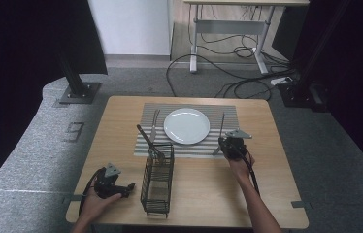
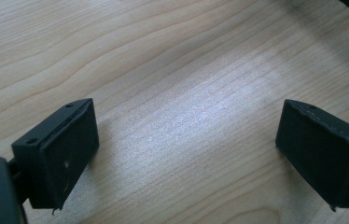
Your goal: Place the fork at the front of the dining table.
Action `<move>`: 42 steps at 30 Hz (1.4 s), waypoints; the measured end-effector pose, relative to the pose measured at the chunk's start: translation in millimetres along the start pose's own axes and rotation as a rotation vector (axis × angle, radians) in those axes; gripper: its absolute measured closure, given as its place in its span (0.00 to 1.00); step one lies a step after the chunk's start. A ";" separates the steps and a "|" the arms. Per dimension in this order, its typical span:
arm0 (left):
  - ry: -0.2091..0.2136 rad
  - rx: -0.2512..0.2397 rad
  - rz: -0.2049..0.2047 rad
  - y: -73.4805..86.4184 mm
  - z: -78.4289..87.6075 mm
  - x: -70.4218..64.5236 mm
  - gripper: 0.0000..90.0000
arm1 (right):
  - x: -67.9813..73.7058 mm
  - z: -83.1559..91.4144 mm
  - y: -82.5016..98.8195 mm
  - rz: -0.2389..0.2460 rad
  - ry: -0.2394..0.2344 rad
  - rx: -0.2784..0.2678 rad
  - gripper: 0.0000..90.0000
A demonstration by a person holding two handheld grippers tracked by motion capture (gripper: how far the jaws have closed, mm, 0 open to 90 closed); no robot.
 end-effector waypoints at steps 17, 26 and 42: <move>0.000 0.000 0.000 0.0 0.0 0.0 0.06 | -11.4 -5.3 3.5 -0.085 -0.059 -0.003 0.97; 0.000 0.000 0.000 0.0 0.0 0.0 0.06 | -19.0 -14.8 5.1 -0.134 -0.083 0.027 0.96; -0.001 0.000 0.001 0.0 0.1 -0.1 0.06 | -29.6 -26.7 10.3 -0.231 -0.118 0.056 0.96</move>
Point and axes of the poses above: each handheld gripper's, and its own axes: z roughly backward along the jaws, y roughly out of its underside, x roughly to its left, the point moved 6 cm from there along -z, roughly forward along the jaws, and after that the axes turned 3 degrees about z, right-handed, at the moved point
